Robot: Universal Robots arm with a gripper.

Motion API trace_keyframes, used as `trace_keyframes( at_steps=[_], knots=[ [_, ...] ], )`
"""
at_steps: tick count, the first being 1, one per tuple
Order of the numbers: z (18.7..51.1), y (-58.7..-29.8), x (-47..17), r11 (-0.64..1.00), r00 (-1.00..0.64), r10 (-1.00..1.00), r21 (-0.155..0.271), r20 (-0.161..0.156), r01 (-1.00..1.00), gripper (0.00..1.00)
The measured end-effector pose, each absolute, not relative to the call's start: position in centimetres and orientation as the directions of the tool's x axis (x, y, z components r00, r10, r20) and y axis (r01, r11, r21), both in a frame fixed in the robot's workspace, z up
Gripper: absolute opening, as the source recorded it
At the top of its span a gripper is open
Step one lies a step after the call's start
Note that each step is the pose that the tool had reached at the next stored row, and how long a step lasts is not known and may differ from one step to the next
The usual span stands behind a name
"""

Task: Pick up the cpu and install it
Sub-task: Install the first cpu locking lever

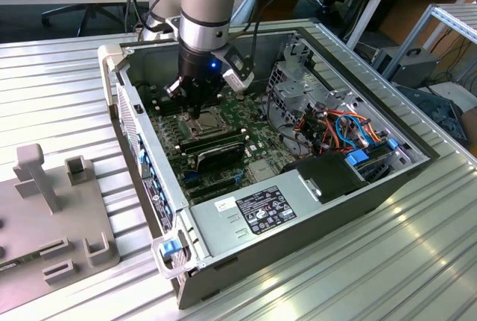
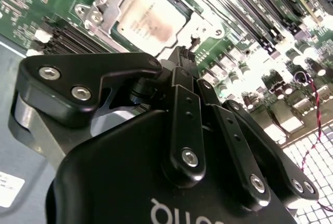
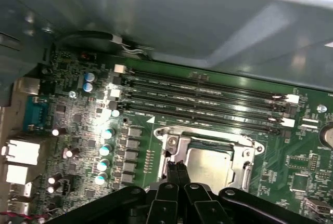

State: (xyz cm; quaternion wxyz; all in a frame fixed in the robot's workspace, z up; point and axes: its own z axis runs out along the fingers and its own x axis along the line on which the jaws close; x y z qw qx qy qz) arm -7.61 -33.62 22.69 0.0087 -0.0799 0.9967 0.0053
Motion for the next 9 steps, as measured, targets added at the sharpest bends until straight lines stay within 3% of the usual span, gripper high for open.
trace_keyframes(
  at_steps=[9],
  knots=[
    [22.7, -33.6, -8.9, 0.987, -0.987, -0.159, 0.009, -0.019, -0.159, 0.11]
  ],
)
